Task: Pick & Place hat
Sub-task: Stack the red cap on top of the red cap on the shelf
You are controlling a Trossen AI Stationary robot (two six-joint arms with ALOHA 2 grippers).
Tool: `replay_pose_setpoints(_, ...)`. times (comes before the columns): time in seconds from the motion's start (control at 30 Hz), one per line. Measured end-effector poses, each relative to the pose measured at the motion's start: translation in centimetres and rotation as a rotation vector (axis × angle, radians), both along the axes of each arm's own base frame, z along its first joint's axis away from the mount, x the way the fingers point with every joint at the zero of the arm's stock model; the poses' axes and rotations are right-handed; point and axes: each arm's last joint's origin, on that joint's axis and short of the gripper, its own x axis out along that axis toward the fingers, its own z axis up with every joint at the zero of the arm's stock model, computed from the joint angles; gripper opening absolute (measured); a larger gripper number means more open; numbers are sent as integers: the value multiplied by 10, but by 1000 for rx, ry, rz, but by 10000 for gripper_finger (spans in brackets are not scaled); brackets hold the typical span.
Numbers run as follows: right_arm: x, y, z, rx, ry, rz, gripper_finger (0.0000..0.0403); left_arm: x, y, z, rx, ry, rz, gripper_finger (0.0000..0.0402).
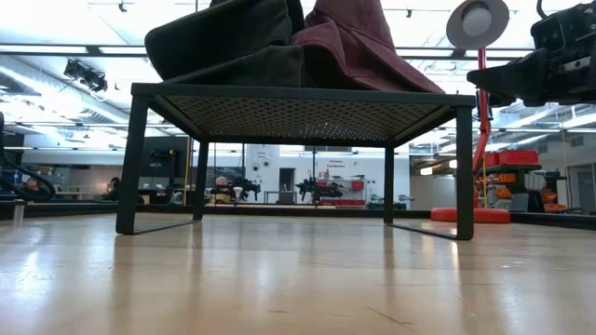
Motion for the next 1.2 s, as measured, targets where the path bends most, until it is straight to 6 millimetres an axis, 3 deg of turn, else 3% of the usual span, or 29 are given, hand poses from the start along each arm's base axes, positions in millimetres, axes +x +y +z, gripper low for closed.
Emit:
replay_pose_setpoints(0.4, 0, 0, 0, 0, -2, 0, 4, 20, -69, -15, 130, -48, -467, 0)
replay_pose_setpoints(0.87, 0, 0, 0, 0, -2, 0, 4, 34, -126, -44, 368, -83, -824, 0)
replay_pose_setpoints(1.2, 0, 0, 0, 0, -2, 0, 4, 55, -149, -73, 518, -38, -954, 0)
